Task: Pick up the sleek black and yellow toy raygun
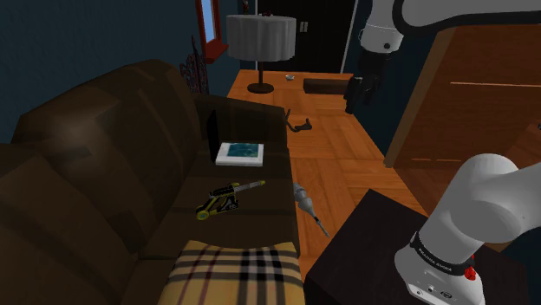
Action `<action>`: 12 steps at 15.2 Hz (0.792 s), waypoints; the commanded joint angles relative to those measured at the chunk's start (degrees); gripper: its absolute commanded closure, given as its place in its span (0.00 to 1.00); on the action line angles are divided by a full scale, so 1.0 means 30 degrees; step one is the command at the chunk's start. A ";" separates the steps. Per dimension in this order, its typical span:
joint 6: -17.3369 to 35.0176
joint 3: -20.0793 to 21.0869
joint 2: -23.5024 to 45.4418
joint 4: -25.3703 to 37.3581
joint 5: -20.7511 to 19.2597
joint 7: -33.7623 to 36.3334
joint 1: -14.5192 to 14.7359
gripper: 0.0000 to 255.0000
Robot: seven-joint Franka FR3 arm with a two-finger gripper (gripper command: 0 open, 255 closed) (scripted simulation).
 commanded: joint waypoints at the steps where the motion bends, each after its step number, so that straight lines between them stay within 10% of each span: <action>1: 0.0000 0.0000 0.0000 0.0000 0.0000 0.0000 0.0000 0.00; 12: 0.5782 -0.1663 0.7293 0.1129 0.1037 -0.5112 0.2197 0.00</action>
